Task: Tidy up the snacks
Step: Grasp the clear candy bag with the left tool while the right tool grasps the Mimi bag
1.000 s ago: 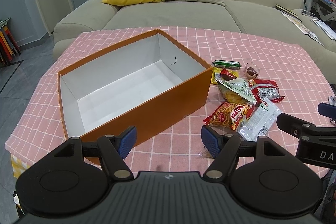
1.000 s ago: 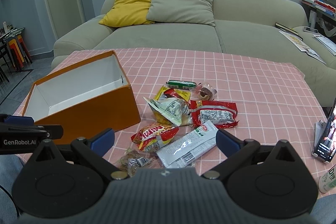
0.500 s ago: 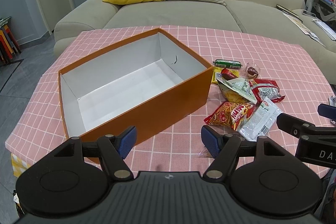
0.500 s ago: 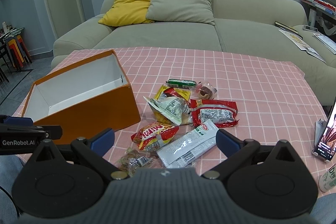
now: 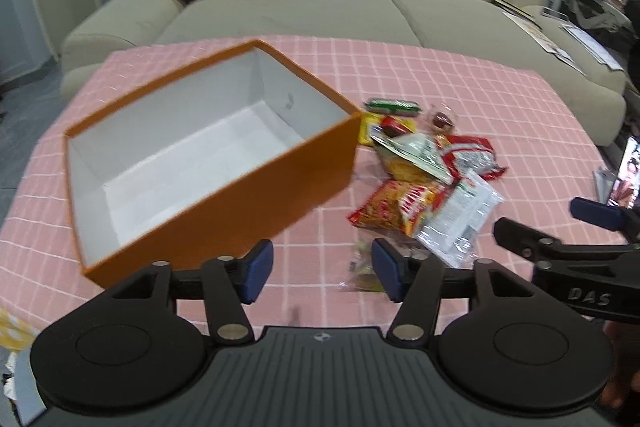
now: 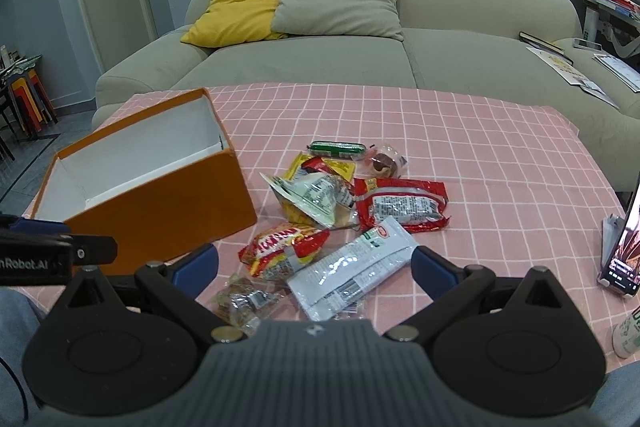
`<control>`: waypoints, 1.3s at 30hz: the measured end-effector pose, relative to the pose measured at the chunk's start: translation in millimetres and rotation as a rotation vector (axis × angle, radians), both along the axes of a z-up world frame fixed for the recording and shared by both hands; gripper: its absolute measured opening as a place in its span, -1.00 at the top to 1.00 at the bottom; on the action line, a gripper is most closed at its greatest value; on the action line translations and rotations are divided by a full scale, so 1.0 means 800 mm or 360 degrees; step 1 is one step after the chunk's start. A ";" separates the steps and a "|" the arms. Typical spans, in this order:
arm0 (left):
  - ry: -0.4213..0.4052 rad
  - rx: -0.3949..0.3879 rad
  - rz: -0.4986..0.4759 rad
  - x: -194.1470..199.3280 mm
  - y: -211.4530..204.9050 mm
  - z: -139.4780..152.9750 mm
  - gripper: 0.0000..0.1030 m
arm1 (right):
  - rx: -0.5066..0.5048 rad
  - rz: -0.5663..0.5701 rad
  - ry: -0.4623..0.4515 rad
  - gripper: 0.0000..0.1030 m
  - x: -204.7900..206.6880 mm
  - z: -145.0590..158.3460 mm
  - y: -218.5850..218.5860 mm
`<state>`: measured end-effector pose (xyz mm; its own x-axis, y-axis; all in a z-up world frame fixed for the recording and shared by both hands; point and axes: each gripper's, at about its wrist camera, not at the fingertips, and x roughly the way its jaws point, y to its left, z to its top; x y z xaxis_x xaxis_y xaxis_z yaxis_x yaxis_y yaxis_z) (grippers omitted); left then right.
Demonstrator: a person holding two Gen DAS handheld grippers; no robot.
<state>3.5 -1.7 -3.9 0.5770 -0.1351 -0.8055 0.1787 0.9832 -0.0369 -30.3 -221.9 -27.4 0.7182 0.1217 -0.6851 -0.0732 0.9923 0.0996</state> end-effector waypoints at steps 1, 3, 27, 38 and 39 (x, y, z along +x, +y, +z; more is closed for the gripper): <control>0.0025 -0.0012 -0.0014 0.002 -0.002 -0.003 -0.19 | -0.0013 0.0000 0.0017 -0.91 0.001 -0.005 -0.001; 0.0062 -0.0035 -0.0049 0.007 -0.009 -0.011 -0.05 | -0.0026 0.0008 0.0060 -0.75 0.004 -0.016 -0.004; 0.0411 -0.0109 -0.0159 0.081 -0.060 -0.120 -0.49 | -0.0072 0.0118 0.0309 -0.50 0.048 -0.102 -0.014; 0.0520 -0.0150 -0.0158 0.102 -0.058 -0.143 -0.26 | -0.0123 0.0206 0.0269 -0.50 0.059 -0.105 -0.011; 0.0524 -0.0162 -0.0154 0.102 -0.057 -0.143 -0.23 | -0.0137 0.0226 0.0256 -0.50 0.060 -0.104 -0.009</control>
<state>85.2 -47.0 -118.0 0.2695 -0.2651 -0.9258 0.2328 0.9508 -0.2045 17.6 -229.1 -110.6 0.5790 0.1496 -0.8015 -0.2026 0.9786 0.0363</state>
